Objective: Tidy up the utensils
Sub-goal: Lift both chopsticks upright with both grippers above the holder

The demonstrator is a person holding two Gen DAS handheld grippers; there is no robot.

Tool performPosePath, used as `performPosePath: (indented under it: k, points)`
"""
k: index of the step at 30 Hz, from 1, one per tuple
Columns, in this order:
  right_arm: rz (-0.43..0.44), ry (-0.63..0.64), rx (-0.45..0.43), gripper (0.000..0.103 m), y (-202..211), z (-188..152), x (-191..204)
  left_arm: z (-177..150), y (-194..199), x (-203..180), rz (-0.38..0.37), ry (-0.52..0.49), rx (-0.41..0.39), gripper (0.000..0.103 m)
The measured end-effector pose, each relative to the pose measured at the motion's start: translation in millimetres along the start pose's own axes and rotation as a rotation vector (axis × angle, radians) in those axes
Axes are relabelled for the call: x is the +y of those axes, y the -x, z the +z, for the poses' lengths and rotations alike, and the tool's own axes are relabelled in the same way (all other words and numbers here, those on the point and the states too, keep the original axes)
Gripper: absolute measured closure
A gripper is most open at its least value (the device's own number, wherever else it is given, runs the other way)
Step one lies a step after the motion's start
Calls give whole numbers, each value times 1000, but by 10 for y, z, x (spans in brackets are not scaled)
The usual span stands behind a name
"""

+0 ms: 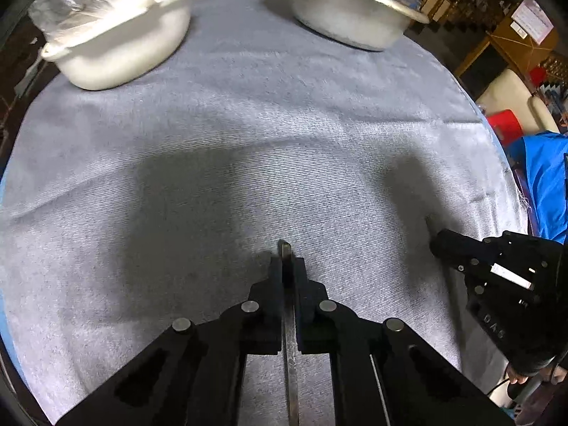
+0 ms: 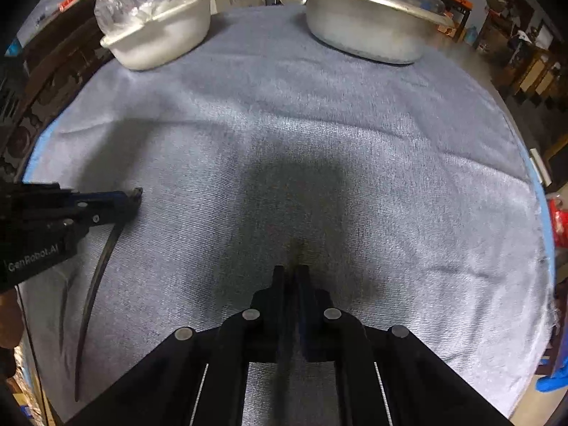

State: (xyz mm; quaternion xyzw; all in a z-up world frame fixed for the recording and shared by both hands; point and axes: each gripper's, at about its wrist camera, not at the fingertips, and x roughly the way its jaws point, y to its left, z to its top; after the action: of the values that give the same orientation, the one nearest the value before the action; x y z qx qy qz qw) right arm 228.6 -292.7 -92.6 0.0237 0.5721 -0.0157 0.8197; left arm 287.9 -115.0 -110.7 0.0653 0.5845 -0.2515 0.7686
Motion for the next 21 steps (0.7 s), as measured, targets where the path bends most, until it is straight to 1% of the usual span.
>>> performPosePath:
  k: [2,5,11,13,14,17,21]
  points:
    - [42,-36,-27,97,40,-45,-56,-59,72,74,-11,22,-24,98]
    - [54,-45,-83,97,152,-134,-87,-104,274,170,-19,59,-83,98]
    - [74,-31,-250,97,654,-297,-105,-217,837,280,-36,101,-233,98]
    - [74,-29,-306,97,849,-356,-112,-261,1045,223,-38,105,-287,98]
    - [76,-30,-328,97,920,-392,-111,-294,1145,211,-27,104,-315,98]
    - [77,-36,-405,97,1191,-525,-113,-458,1463,216,-31,108,-388,98]
    - [93,-49,-494,97,1473,-703,-95,-747,1861,146,-10,94,-477,98]
